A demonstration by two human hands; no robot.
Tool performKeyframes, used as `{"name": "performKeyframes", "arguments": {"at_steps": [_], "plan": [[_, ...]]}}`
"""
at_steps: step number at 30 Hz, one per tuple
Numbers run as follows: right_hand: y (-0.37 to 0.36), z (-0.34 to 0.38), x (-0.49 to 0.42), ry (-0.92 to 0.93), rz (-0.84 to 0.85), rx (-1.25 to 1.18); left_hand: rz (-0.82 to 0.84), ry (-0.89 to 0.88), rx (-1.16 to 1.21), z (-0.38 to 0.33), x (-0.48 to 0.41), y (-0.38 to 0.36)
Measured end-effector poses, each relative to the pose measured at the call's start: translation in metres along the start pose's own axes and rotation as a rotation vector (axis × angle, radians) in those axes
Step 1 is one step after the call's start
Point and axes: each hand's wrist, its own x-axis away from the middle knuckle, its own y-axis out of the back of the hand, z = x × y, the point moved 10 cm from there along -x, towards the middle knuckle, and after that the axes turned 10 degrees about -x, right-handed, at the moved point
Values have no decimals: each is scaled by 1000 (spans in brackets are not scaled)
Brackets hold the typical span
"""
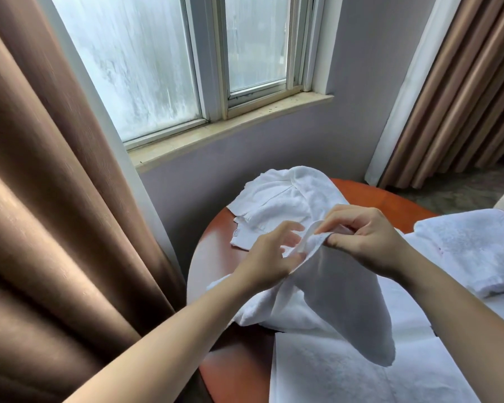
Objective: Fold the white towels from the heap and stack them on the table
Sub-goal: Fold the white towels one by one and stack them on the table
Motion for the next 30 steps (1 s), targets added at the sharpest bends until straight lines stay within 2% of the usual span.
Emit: {"name": "performKeyframes", "arguments": {"at_steps": [3,7,11,15,19,25,30], "plan": [[4,-4,1,-35,-15,34,-34,4,-74,10,0,4],[20,-14,0,-92,-153,234,-232,-8,-20,8,8,29],[23,-13,1,-117,-247,363,-337,-98,-66,-13,16,38],[25,-2,-2,-99,-304,320,-367,-190,-308,-32,25,32],[20,1,-2,-109,-289,289,-441,-147,-499,-33,24,30],[28,-1,-1,-126,-317,224,-392,-288,-349,-30,32,23],[25,8,3,-9,-347,263,-343,-427,-617,-56,30,12]]}}
